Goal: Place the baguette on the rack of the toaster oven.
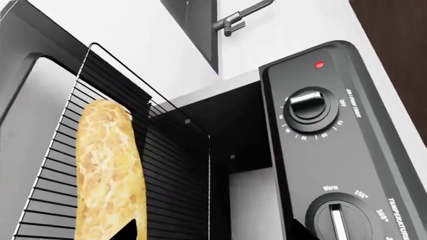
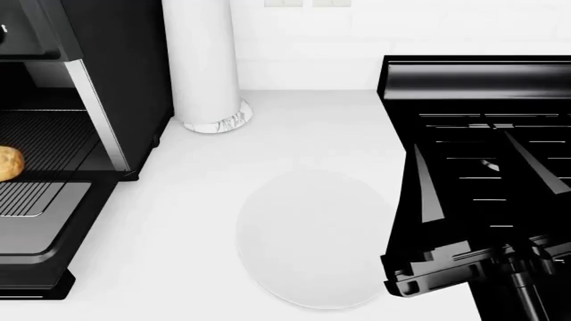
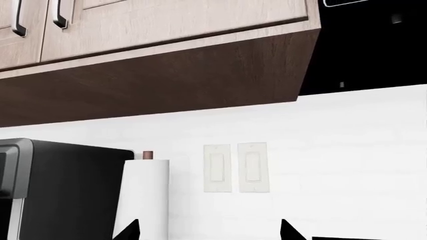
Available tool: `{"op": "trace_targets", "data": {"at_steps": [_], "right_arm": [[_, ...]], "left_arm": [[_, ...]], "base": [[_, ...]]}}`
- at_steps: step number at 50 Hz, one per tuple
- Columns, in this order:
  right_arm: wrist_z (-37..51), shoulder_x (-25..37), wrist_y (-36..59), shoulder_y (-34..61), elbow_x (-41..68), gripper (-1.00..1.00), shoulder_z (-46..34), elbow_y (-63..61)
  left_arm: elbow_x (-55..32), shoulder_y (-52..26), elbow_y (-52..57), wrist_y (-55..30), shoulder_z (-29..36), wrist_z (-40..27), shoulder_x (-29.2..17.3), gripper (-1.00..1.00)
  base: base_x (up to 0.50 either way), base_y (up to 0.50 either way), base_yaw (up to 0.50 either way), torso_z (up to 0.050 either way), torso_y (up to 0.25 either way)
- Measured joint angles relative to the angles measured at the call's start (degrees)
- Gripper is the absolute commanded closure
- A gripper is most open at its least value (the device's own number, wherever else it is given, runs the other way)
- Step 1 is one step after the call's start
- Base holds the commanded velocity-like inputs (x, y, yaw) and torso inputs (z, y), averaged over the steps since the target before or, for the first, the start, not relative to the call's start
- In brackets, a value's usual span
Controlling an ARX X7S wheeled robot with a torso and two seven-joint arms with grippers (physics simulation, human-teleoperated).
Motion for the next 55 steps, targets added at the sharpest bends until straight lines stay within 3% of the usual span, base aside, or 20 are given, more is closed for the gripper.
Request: {"op": "trace_targets", "data": {"at_steps": [27,55], "right_arm": [[1.5,2.4,-1.8,-1.6,-2.0,-1.00,0.4,-1.5],[2.2,2.8,-0.4,-1.3,-2.4,-1.00,0.7,-3.3]], "left_arm": [[-0.1,-16.1,14.2,0.0,7.2,0.0,-7.0,-1.00],[2.3,-35.1,27.3,0.0,24.0,0.0,-11.4,-1.00]], "base": [[0.00,0.00,0.00,0.000,0.000],[0.00,0.00,0.00,0.000,0.000]]}}
